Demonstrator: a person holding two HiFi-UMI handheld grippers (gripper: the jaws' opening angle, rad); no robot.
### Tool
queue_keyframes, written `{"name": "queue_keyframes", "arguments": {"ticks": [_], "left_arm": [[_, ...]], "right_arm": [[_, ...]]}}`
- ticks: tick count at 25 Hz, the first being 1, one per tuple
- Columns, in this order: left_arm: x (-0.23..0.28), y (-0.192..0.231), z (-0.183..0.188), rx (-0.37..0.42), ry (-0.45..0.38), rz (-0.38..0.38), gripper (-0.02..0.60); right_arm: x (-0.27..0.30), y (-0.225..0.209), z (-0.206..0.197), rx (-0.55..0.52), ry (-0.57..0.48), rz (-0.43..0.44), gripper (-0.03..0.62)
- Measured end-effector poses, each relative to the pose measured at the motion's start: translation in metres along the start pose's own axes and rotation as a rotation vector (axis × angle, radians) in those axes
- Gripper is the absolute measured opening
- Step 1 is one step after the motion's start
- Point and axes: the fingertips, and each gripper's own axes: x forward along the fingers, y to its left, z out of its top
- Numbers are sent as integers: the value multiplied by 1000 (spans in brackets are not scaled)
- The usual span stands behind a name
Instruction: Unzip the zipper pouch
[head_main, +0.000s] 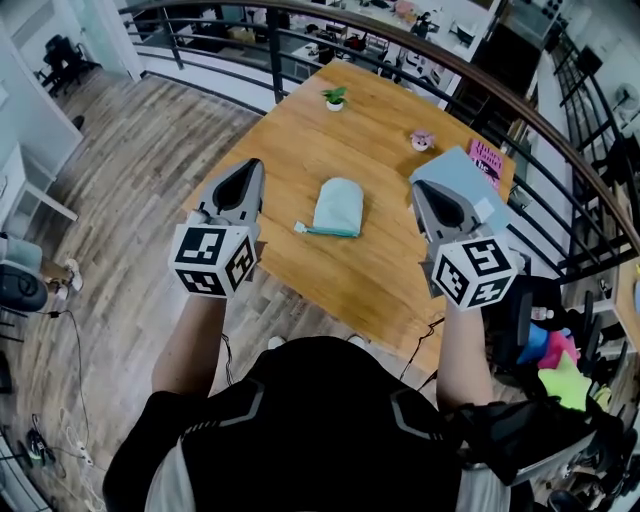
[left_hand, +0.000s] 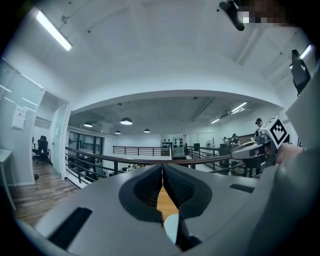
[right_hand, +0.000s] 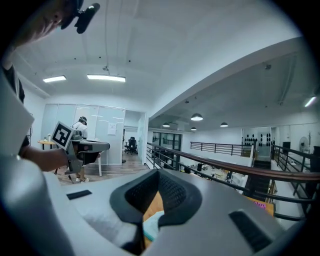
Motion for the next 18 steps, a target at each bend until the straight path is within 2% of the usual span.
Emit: {"name": "queue_keyframes", "arguments": {"ticks": [4,9,18], "left_arm": [[-1,-1,-2,17,4,-2,29],[-3,1,-3,-1,-3,10,29],[2,-13,-6,8,1,-14,31]], "right_arm": [[-1,-2,3,-15,-7,0,8],[-1,-1,4,-12,-10,6,8],[-2,-9,2,-11,-7,0,8]]}}
